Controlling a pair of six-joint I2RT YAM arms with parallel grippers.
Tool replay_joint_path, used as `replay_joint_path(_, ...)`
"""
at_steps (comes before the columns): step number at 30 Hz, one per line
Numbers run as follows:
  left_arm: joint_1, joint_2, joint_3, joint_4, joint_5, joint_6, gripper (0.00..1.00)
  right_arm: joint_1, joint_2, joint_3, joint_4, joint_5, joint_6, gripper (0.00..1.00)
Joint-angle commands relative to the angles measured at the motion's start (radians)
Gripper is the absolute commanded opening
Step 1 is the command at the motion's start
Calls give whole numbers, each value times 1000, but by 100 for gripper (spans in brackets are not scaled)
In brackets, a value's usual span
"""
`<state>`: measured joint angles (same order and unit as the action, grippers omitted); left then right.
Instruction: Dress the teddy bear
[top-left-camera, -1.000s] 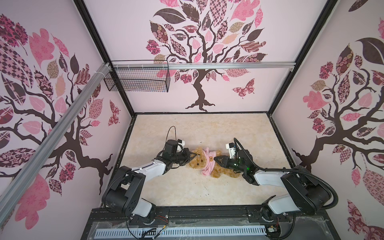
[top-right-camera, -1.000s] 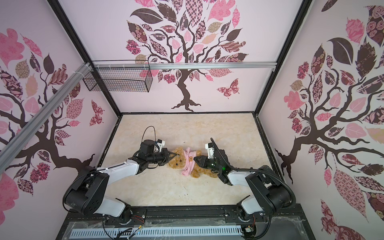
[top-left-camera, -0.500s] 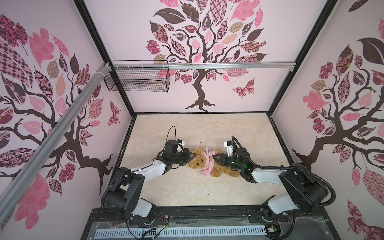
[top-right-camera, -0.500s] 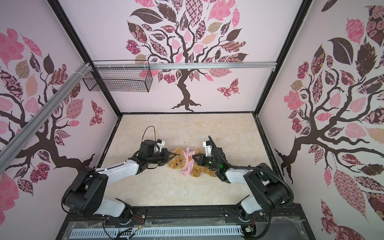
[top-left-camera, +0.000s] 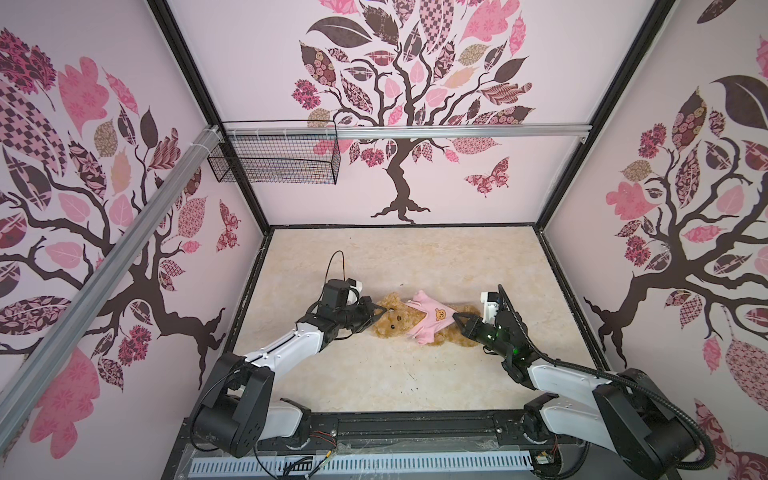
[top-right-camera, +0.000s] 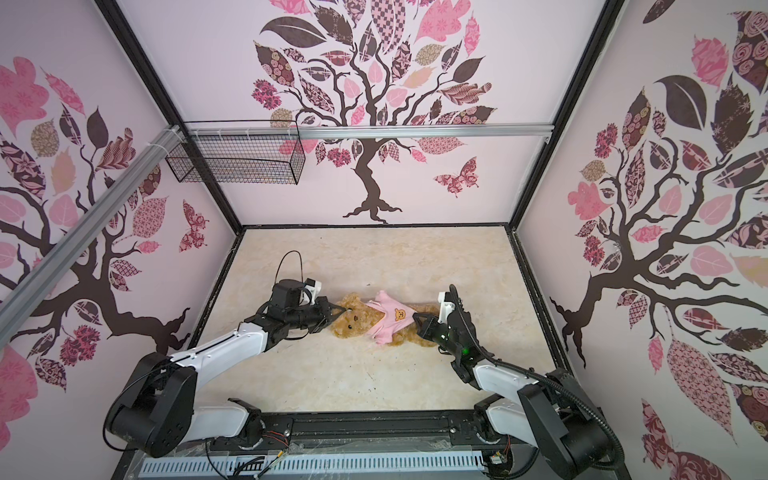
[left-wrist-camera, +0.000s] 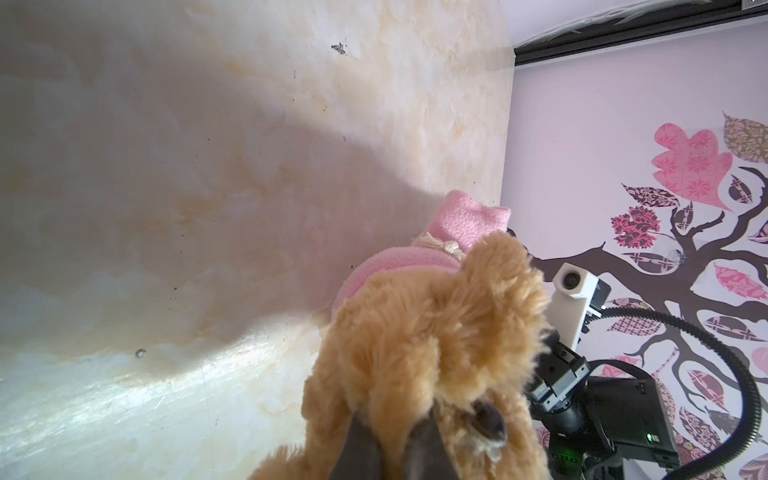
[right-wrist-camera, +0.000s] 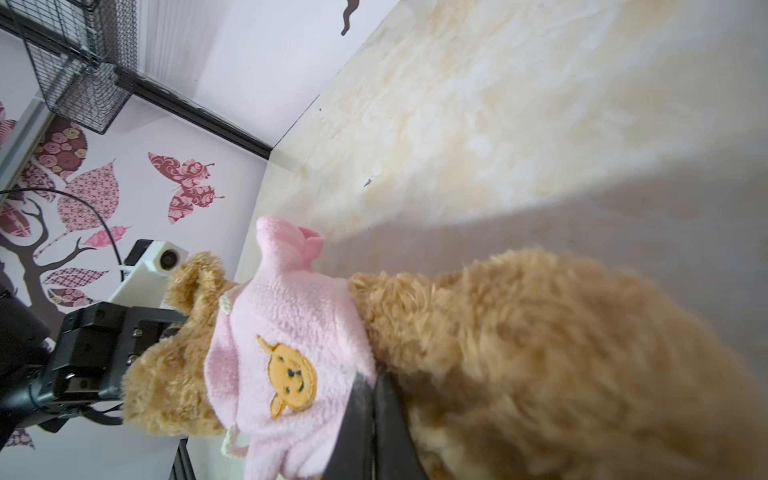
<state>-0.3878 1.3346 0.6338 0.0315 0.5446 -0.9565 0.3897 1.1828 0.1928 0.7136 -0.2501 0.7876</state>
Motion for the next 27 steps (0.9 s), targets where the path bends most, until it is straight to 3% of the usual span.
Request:
replay_joint_path(1, 61, -36, 10, -33, -88, -8, 0, -57, 20, -5, -57, 157, -11, 0)
replay_joint_path(5, 89, -60, -3, -16, -67, -36, 0, -103, 58, -16, -12, 111, -15, 0)
replay_joint_path(11, 32, 16, -13, 123, 5, -144, 0, -23, 231, 144, 6, -166, -103, 0)
replay_joint_path(14, 15, 64, -14, 205, 25, -234, 0, 33, 278, 190, 14, -222, -141, 11)
replay_joint_path(19, 30, 60, -32, 192, -12, -316, 0, 47, 206, 181, -53, -215, -229, 24)
replay_joint_path(23, 29, 68, -20, 166, -22, -308, 0, 52, 160, 152, -97, -189, -255, 34)
replay_joint_path(27, 15, 93, -24, 168, -18, -283, 5, 53, 205, 141, -33, -190, -217, 35)
